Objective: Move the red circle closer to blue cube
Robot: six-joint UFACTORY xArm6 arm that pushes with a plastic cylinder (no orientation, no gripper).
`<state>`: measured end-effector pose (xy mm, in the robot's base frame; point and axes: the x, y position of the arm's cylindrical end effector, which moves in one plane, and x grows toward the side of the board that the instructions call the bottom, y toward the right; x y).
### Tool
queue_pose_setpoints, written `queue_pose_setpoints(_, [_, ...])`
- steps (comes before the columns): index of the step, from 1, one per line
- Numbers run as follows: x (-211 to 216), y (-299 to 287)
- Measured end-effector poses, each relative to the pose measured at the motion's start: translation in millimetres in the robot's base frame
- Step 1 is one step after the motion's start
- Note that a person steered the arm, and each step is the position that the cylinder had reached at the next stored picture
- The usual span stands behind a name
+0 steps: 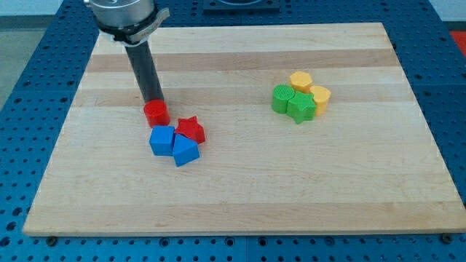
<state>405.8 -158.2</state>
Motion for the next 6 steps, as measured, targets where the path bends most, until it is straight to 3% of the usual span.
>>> queue_pose_setpoints(6, [66, -29])
